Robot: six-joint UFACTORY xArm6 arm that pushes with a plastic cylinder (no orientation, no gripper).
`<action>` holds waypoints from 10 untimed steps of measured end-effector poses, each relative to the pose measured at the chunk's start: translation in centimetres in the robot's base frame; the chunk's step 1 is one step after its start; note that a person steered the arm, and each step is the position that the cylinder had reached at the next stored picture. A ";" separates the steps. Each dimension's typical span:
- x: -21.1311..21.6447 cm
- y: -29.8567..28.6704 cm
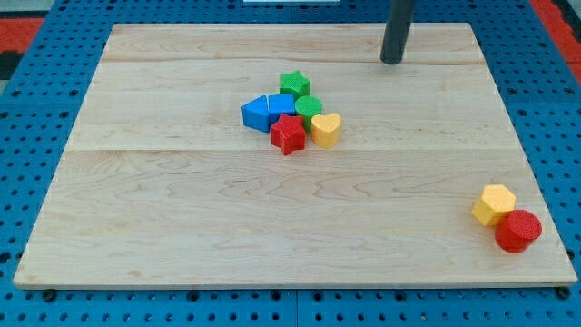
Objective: Separate the yellow heart and green circle from group of blocks
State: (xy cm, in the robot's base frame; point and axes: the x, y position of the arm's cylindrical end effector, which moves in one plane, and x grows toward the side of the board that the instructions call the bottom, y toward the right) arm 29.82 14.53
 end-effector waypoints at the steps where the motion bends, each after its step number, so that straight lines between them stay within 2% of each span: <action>1: 7.2 -2.1; 3: 13.5 -2.8; 4: 14.4 -7.6; 6: 10.6 -13.8; 8: 7.5 -13.6; 10: 7.3 -13.6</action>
State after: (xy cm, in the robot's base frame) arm 37.08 0.97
